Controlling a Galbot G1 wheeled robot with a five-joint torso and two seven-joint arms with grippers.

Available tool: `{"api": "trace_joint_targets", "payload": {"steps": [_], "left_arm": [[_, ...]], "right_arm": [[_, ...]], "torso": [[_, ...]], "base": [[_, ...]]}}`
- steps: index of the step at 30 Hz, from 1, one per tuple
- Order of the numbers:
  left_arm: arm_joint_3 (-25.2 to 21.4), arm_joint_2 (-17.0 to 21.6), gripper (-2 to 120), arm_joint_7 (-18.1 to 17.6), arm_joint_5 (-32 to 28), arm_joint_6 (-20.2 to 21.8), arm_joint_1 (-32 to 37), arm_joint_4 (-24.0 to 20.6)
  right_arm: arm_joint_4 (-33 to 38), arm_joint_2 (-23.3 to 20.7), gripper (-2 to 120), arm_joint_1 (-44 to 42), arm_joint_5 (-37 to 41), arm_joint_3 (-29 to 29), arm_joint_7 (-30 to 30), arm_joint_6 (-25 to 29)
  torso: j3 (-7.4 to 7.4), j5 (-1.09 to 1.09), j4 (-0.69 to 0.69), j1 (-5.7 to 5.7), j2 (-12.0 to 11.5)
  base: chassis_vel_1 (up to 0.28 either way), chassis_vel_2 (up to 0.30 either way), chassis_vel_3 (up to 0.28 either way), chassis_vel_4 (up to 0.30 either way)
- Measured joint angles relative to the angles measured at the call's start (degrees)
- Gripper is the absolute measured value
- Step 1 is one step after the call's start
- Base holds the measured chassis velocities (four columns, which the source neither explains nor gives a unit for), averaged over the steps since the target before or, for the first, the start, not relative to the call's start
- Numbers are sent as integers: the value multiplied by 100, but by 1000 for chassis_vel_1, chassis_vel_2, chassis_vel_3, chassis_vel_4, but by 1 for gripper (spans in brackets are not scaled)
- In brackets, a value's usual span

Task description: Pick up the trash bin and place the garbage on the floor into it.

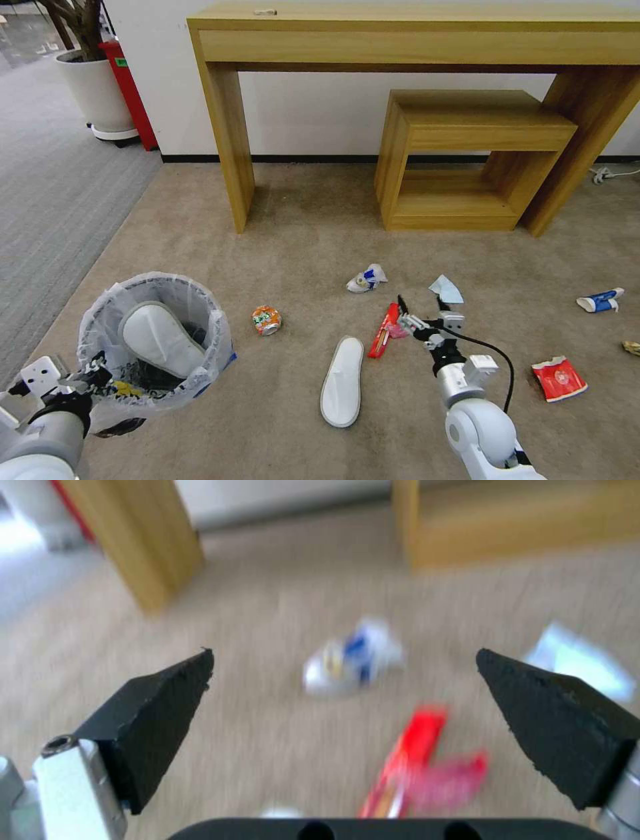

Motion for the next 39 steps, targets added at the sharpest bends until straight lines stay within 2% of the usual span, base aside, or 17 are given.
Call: {"api": "trace_joint_targets", "payload": {"steps": [1, 4, 5, 6, 9, 11, 13, 14, 20, 33, 39], "left_arm": [[0, 0, 1, 0, 0, 0, 0, 0], [93, -54, 1, 1, 104, 0, 60, -80], [93, -54, 1, 1, 104, 0, 60, -80], [142, -76, 1, 2, 151, -1, 70, -107], [199, -101, 1, 3, 203, -7, 78, -128], [268, -131, 1, 6, 258, -18, 85, -134], [272, -133, 1, 6, 261, -18, 86, -133], [283, -135, 1, 10, 277, -28, 87, -112], [298, -135, 1, 14, 288, -36, 65, -51], [327, -131, 1, 55, 298, -58, 30, 28], [349, -124, 1, 61, 313, -62, -4, 73]], "right_arm": [[0, 0, 100, 0, 0, 0, 0, 0], [-249, 30, 100, 304, 231, -270, 216, -1055], [-249, 30, 100, 304, 231, -270, 216, -1055], [-406, 59, 100, 433, 285, -384, 266, -1338], [-581, 93, 100, 547, 314, -520, 282, -1561], [-864, 159, 100, 708, 357, -732, 285, -1899], [-897, 167, 100, 724, 359, -758, 285, -1929], [-1126, 234, 100, 820, 365, -947, 281, -2063], [-1750, 465, 100, 1013, 173, -1399, 271, -2094], [-2097, 576, 100, 1025, -227, -1690, 230, -1953], [-2218, 582, 78, 1084, -261, -1692, 224, -1953]], "torso": [[0, 0, 0, 0, 0], [0, 0, 0, 0, 0], [0, 0, 0, 0, 0], [0, 0, 0, 0, 0], [0, 0, 1, 0, 0], [0, -1, 0, 0, 0], [0, -1, 0, 0, 0], [0, 0, 0, 0, 0], [0, -2, 0, 0, 0], [0, -1, 0, 0, 0], [0, -1, 0, 0, 0]], "base": [[0, 0, 0, 0], [0, 0, 0, 0], [0, 0, 0, 0], [0, 0, 0, 0], [0, 0, 0, 0], [0, 0, 0, 0], [0, 0, 0, 0], [0, 0, 0, 0], [0, 0, 0, 0], [0, 0, 0, 0], [0, 0, 0, 0]]}}
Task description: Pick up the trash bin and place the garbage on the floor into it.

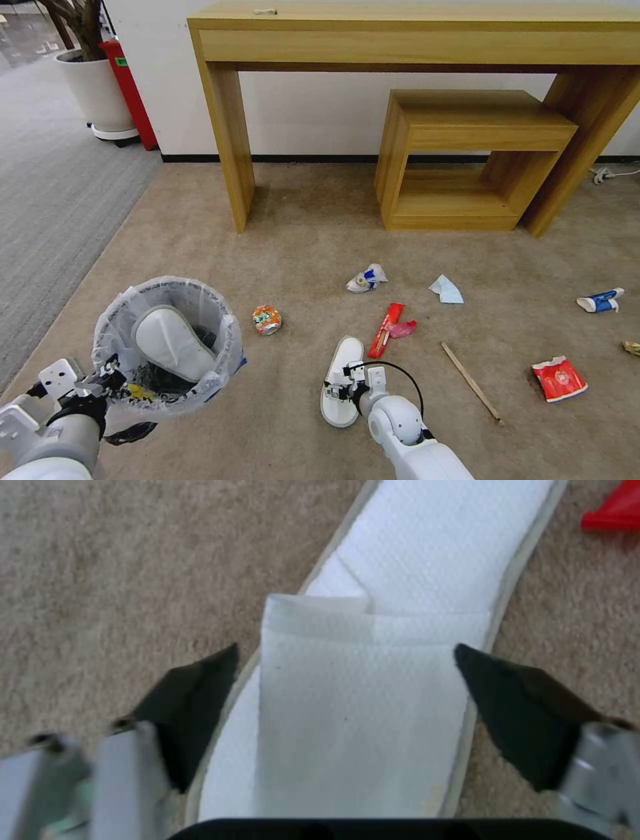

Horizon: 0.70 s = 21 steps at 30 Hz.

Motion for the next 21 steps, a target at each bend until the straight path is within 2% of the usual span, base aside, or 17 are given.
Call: {"api": "trace_joint_targets", "payload": {"steps": [6, 7, 10, 11, 15, 17, 18, 20, 21], "left_arm": [[8, 16, 1, 5, 15, -4, 0, 19], [8, 16, 1, 5, 15, -4, 0, 19], [7, 26, 1, 7, 17, -4, -2, 27], [7, 26, 1, 7, 17, -4, -2, 27], [9, 31, 1, 9, 26, -4, 4, 28], [9, 31, 1, 9, 26, -5, 3, 28], [11, 34, 1, 10, 30, -4, -2, 25], [28, 35, 1, 10, 42, -4, -5, 17], [28, 35, 1, 10, 42, -4, -5, 17]], "right_arm": [[-71, 9, 58, 44, -25, 4, -22, 21], [-71, 9, 58, 44, -25, 4, -22, 21], [-105, 7, 41, 67, -33, 7, -31, 52], [-105, 7, 41, 67, -33, 7, -31, 52], [-112, -21, 22, 70, -48, 9, -34, 95], [-112, -24, 20, 69, -49, 10, -34, 99], [-101, -45, 12, 57, -65, 13, -33, 121], [-88, -68, 3, 36, -99, 16, -21, 153], [-88, -68, 3, 36, -99, 16, -21, 153]], "torso": [[0, 0, 0, 0, 0], [0, 0, 0, 0, 0], [0, 0, 0, 0, 0], [0, 0, 0, 0, 0], [0, 0, 0, 0, 0], [0, 0, 0, 0, 0], [0, 0, 0, 0, 0], [0, 0, 0, 0, 0], [0, 0, 0, 0, 0]], "base": [[0, 0, 0, 0], [0, 0, 0, 0], [0, 0, 0, 0], [0, 0, 0, 0], [0, 0, 0, 0], [0, 0, 0, 0], [0, 0, 0, 0], [0, 0, 0, 0], [0, 0, 0, 0]]}}
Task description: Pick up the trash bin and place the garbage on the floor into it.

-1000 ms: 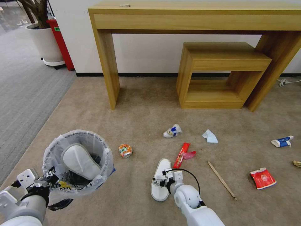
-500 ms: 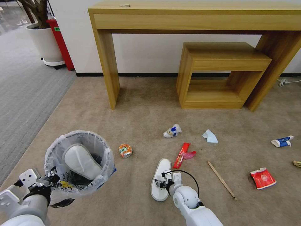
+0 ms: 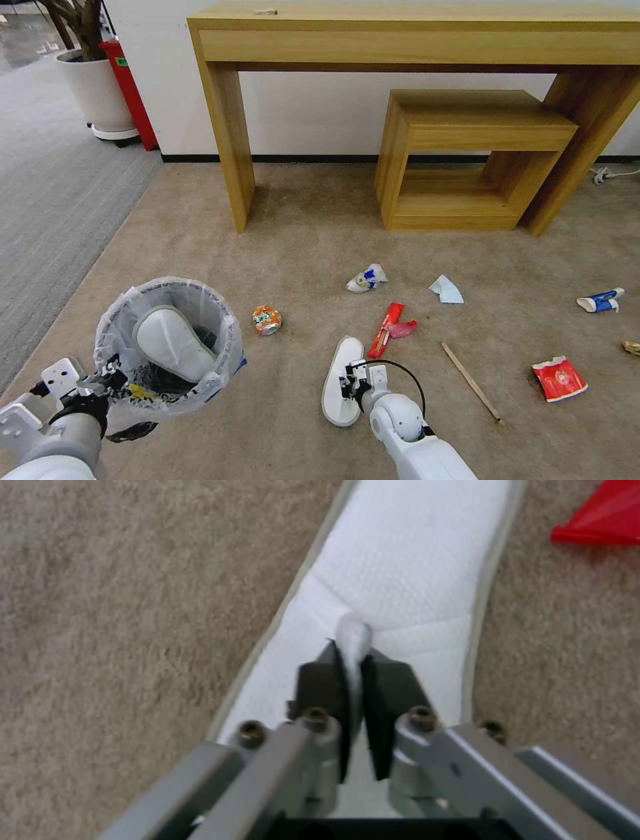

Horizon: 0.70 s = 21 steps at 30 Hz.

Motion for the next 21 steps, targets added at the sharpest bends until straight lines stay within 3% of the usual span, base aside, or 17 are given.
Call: {"api": "trace_joint_targets", "payload": {"steps": [4, 8, 10, 11, 12, 15, 16, 19, 20, 21], "left_arm": [[29, -2, 1, 0, 26, 0, 7, -1], [145, -30, 1, 0, 111, -10, 33, 4], [283, -82, 1, 11, 220, -31, 61, 26], [366, -120, 1, 15, 279, -46, 71, 42], [366, -120, 1, 15, 279, -46, 71, 42], [631, -201, 1, 48, 488, -90, 103, 90], [631, -201, 1, 48, 488, -90, 103, 90], [909, -294, 1, 68, 742, -122, 123, 142], [909, -294, 1, 68, 742, -122, 123, 142], [1001, -316, 1, 73, 817, -130, 126, 157]], "right_arm": [[-5, -16, 0, -16, -77, 6, 36, 121], [77, -14, 0, -55, -127, 77, 73, 636], [344, -23, 0, -102, 62, 184, -114, 1482], [509, -50, 0, -147, 147, 253, -432, 2260], [509, -50, 0, -147, 147, 253, -432, 2260], [1134, -196, 0, -251, 704, 547, -2279, 4211], [1134, -196, 0, -251, 704, 547, -2279, 4211], [1810, -304, 0, -247, 1760, 783, -4281, 5213], [1810, -304, 0, -247, 1760, 783, -4281, 5213], [2009, -327, 0, -240, 2017, 826, -4658, 5317]], "torso": [[0, 0, 0, 0, 0], [0, 1, 0, 0, 0], [0, 1, 0, 0, 0], [0, 1, 1, 0, 0], [0, 1, 1, 0, 0], [0, 1, -1, 0, 0], [0, 1, -1, 0, 0], [0, 1, 0, 0, 0], [0, 1, 0, 0, 0], [-1, 0, 0, 0, 0]], "base": [[0, 0, 0, 0], [0, 0, 0, 0], [0, 0, 0, 0], [0, 0, 0, 0], [0, 0, 0, 0], [0, 0, 0, 0], [0, 0, 0, 0], [0, 0, 0, 0], [0, 0, 0, 0], [0, 0, 0, 0]]}}
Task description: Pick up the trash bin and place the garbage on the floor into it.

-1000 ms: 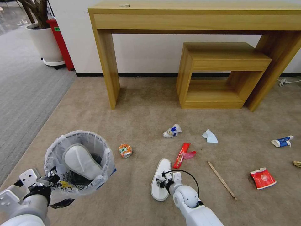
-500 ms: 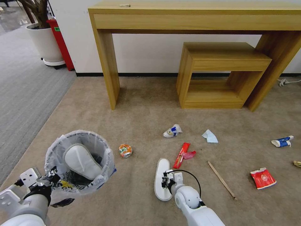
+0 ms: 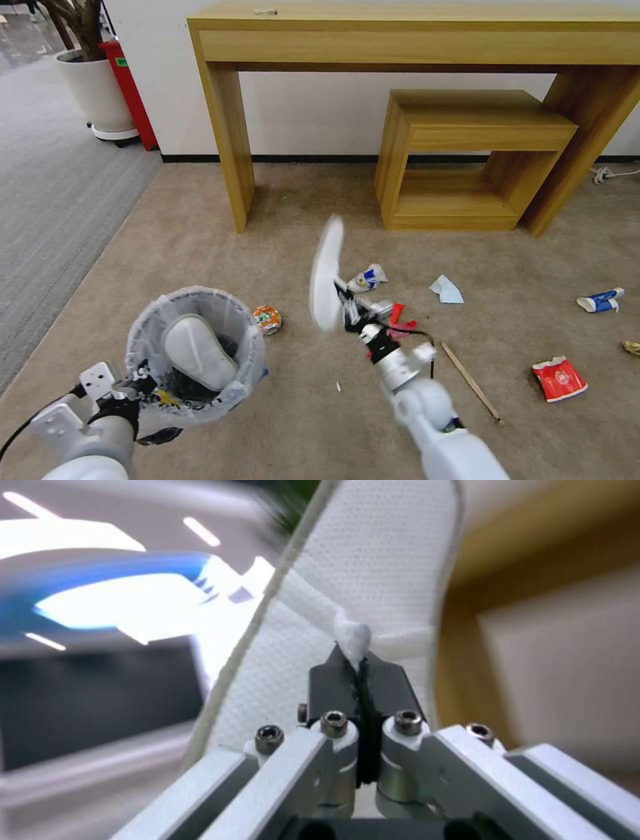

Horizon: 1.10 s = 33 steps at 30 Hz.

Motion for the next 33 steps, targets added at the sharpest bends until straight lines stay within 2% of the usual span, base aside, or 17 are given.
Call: {"api": "trace_joint_targets", "payload": {"steps": [1, 5, 11, 15, 16, 19, 25, 26, 27, 29, 30, 33], "left_arm": [[111, -20, 1, 7, 91, -9, 2, 16], [284, -50, 1, 13, 229, -25, 5, 27], [454, -76, 1, 14, 337, -33, 13, 29], [628, -93, 1, 15, 370, -36, 63, -5], [719, -100, 1, 15, 345, -36, 110, -65], [935, -112, 1, -26, 113, 3, 211, -252], [1114, -116, 1, -105, -78, 80, 270, -438], [1134, -117, 1, -107, -77, 87, 267, -439], [1134, -117, 1, -107, -77, 87, 267, -439], [1155, -122, 1, -114, -37, 88, 257, -441], [1155, -122, 1, -114, -37, 88, 257, -441], [1158, -122, 1, -120, 1, 91, 250, -461]], "right_arm": [[172, -22, 0, -2, 185, 14, -243, 43], [418, -39, 0, -56, 321, -43, -528, 60], [514, -34, 0, -137, 166, -174, -780, 60], [435, 12, 0, -164, -328, -350, -966, 127], [304, 51, 0, -139, -655, -433, -982, 216], [71, 118, 0, -23, -1112, -536, -963, 361], [-11, 134, 1, 9, -1408, -553, -932, 373], [-30, 123, 6, -11, -1428, -543, -952, 373], [-30, 123, 6, -11, -1428, -543, -952, 373], [-82, 100, 15, -38, -1452, -505, -978, 387], [-82, 100, 15, -38, -1452, -505, -978, 387], [-111, 65, 28, -64, -1469, -461, -1040, 420]], "torso": [[0, -1, -1, 0, 0], [0, 0, -1, 0, 0], [0, 0, -1, 0, 0], [0, 0, 0, 0, 0], [1, 1, 0, 0, 0], [1, 0, 0, 0, 0], [0, 0, 0, 0, 0], [0, 0, 0, 0, 0], [0, 0, 0, 0, 0], [0, 0, 0, 0, 0], [0, 0, 0, 0, 0], [0, 0, 0, 0, 0]], "base": [[0, 0, 0, 0], [0, 0, 0, 0], [0, 0, 0, 0], [0, 0, 0, 0], [0, 0, 0, 0], [0, 0, 0, 0], [0, 0, 0, 0], [0, 0, 0, 0], [0, 0, 0, 0], [0, 0, 0, 0], [0, 0, 0, 0], [0, 0, 0, 0]]}}
